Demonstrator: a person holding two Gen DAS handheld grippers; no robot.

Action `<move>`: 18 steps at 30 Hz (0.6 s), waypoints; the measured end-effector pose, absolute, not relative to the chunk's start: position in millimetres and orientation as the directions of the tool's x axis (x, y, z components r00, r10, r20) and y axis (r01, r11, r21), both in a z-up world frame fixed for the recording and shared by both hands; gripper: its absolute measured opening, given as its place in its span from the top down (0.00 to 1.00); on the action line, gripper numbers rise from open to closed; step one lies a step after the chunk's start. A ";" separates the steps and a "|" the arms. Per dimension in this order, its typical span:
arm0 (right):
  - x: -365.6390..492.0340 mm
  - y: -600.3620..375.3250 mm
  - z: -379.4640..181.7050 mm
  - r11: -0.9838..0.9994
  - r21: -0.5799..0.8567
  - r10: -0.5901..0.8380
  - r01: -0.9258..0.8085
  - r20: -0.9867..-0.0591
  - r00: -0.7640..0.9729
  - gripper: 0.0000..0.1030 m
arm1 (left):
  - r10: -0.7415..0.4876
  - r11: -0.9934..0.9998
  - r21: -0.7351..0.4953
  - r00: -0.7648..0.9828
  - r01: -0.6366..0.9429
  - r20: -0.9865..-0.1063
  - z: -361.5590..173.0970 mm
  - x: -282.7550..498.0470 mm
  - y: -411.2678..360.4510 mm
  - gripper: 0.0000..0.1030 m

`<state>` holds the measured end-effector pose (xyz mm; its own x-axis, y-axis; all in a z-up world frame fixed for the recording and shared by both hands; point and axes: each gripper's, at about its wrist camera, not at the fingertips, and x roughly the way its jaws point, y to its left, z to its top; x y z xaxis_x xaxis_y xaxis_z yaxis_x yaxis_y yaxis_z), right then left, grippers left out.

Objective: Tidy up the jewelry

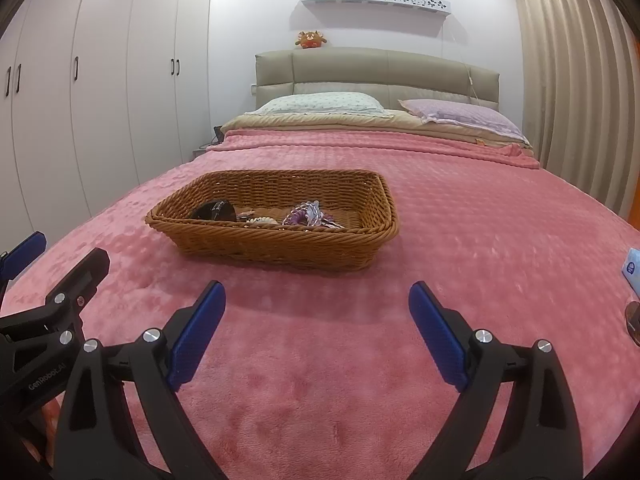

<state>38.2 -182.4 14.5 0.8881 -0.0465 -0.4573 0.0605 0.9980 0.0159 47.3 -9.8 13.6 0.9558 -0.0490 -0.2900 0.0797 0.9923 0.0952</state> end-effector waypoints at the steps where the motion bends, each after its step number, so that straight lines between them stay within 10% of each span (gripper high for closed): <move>1: 37.9 -182.5 14.4 0.998 0.015 -0.047 0.060 -0.457 0.888 0.14 | -0.050 0.992 0.094 0.956 0.081 -0.289 13.1 47.2 -10.5 0.07; 18: 36.9 -180.4 14.6 0.999 -0.001 -0.047 0.052 -0.459 0.887 0.14 | -0.060 0.991 0.094 0.956 0.090 -0.287 11.0 44.8 -11.4 0.07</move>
